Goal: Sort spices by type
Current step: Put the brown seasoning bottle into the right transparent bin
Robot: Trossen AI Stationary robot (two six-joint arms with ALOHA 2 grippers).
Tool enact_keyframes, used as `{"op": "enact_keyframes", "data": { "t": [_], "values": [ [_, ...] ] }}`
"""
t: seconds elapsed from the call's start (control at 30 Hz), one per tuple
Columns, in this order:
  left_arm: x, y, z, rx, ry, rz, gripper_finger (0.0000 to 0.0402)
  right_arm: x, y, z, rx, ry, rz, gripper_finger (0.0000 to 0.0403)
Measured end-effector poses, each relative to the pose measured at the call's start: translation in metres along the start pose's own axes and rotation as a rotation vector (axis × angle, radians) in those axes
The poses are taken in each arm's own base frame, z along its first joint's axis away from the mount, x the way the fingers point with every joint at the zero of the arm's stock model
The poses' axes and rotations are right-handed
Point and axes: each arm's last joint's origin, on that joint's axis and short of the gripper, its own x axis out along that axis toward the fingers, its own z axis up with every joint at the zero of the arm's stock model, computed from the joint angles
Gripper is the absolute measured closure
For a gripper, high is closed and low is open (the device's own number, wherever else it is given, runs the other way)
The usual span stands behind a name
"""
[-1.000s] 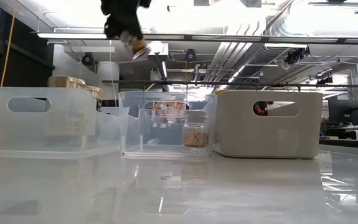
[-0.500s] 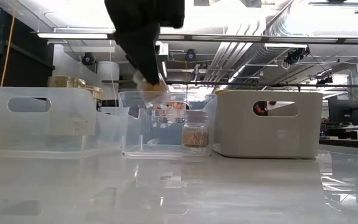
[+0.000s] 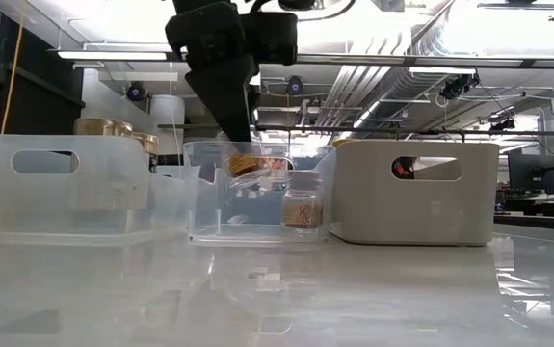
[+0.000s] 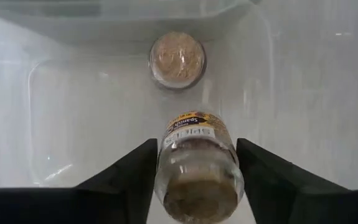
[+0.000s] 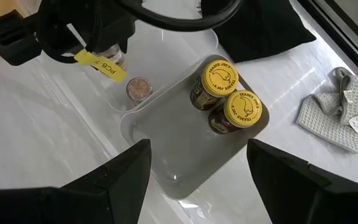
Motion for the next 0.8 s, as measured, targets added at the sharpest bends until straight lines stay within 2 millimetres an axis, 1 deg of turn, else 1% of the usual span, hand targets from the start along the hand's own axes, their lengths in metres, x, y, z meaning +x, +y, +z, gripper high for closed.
{"op": "enact_keyframes", "data": {
  "t": [0.1, 0.17, 0.5, 0.57, 0.63, 0.7, 0.8],
  "values": [
    [-0.0004, -0.0001, 0.0007, 0.01, -0.007, -0.001, 0.0175, 0.0, 0.0002, 0.0001, 0.001, -0.001, 0.002, 0.0142],
    [-0.0004, -0.0001, 0.0008, 0.01, -0.008, -0.001, 0.0166, 0.0, 0.0003, 0.0002, 0.002, -0.002, 0.003, 0.0142],
    [-0.0037, -0.0001, 0.0022, -0.007, -0.029, -0.004, 0.016, 0.0, 0.0005, 0.0002, 0.003, -0.002, 0.004, 0.0142],
    [-0.004, -0.0001, 0.0022, 0.013, -0.028, -0.003, 0.0159, 0.0, 0.0005, 0.0002, 0.002, -0.002, 0.004, 0.0142],
    [-0.0034, -0.0001, 0.0018, 0.066, -0.023, -0.002, 0.0159, 0.0, 0.0005, 0.0002, 0.002, -0.002, 0.004, 0.0142],
    [-0.0014, -0.0003, 0.0031, 0.155, -0.033, -0.001, 0.0159, 0.0, 0.0004, 0.0002, 0.001, -0.002, 0.004, 0.0142],
    [0.0008, -0.0001, 0.0037, 0.378, -0.034, 0.014, 0.0159, 0.0, 0.0004, 0.0002, 0.0, -0.002, 0.004, 0.0142]
  ]
}}
